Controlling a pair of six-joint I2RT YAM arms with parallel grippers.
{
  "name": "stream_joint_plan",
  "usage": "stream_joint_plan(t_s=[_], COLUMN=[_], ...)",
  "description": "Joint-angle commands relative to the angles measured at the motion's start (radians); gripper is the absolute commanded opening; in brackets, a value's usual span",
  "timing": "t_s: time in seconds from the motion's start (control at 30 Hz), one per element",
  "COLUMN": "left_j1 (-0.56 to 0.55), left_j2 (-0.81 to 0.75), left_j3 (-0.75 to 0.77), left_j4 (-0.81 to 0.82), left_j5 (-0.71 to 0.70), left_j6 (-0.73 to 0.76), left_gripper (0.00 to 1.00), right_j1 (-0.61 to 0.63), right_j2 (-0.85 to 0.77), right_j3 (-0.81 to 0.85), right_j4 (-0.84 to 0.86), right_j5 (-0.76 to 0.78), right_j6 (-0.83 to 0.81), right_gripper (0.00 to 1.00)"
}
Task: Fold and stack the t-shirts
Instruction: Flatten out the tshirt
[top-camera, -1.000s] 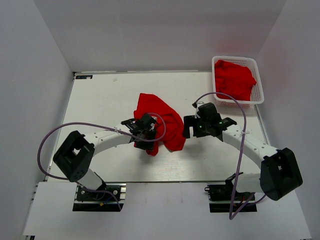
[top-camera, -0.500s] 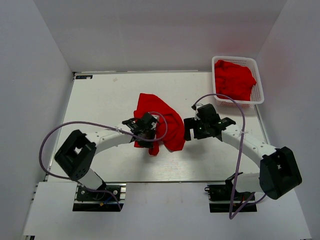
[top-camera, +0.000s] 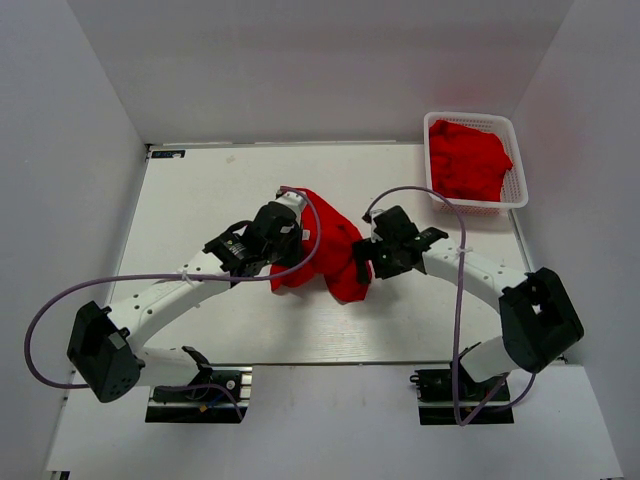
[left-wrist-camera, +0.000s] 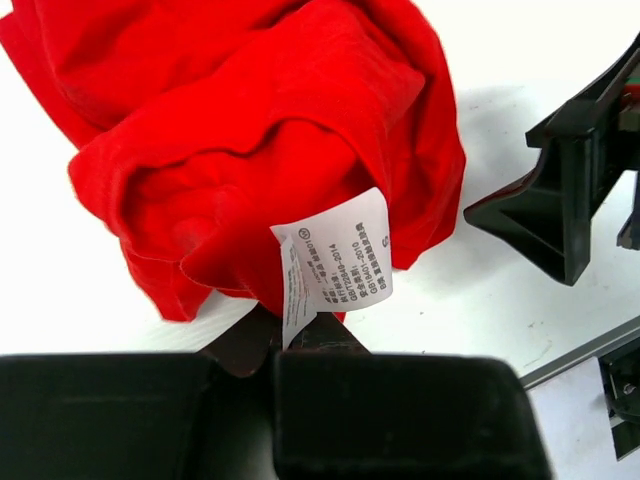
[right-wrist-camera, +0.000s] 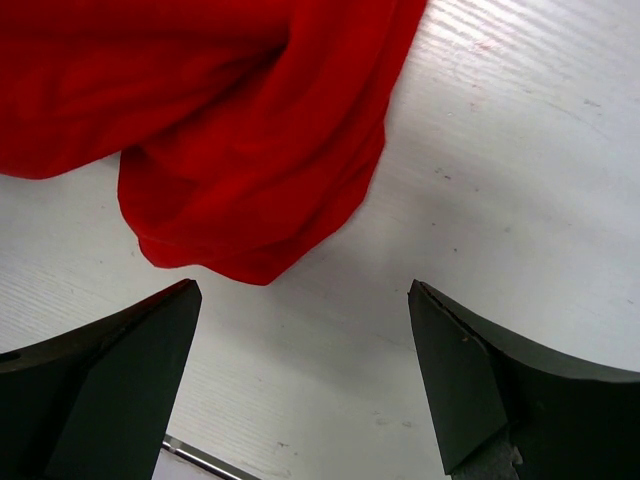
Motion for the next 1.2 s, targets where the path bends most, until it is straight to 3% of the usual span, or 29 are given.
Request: stream_joint_plan(t_s=[0.0,0.23,0.47,0.73,0.87,0.9,0.97,1.0,1.03,1.17], left_j1=[0.002,0.011,0.011,0.011,0.011,0.011,0.011,0.011,0.011,0.011], left_j2=[-0.021,-0.012,0.008,0.018,0.018,0.018,0.018,0.018,0.018,0.007], left_j3=[0.005,0.005,-0.004,-0.013,-0.013,-0.013,-0.013,-0.013,-0.013,0.006], left_j4=[-0.012,-0.033,-0.043,-0.064,-0.073,-0.073,-0.082,-0.082,-0.082,-0.092], left_j5=[-0.024,-0.024,-0.014,-0.025,-0.034,-0.034,-0.044,-0.044,-0.044,-0.053], left_j6=[0.012,0.012,0.012,0.003,-0.006,-0.006,-0.006,-0.006,-0.006,-0.006], left_gripper=[0.0,0.0,0.0,0.0,0.0,0.0,0.0,0.0,0.0,0.0], right_j1=[0.029,0.111,0.181,0.217,0.215,0.215,0.217,0.217,0.214,0.214], right_j2=[0.024,0.07,0.027,0.111,0.143,0.152,0.165,0.163,0.149,0.085], right_j3=[0.023,-0.029,-0.118,-0.112,-0.125,-0.128,-0.132,-0.138,-0.141,-0.154], right_j4=[0.013,0.041,0.216,0.308,0.358,0.36,0.357,0.354,0.349,0.328], right_j5=[-0.008,0.211,0.216,0.257,0.224,0.219,0.213,0.219,0.225,0.271], right_j6=[-0.016,-0.027,-0.049,-0.039,-0.03,-0.019,-0.016,-0.008,0.001,0.027], right_gripper=[0.9,0.9,0.9,0.9,0.68,0.42,0.3,0.19,0.0,0.0])
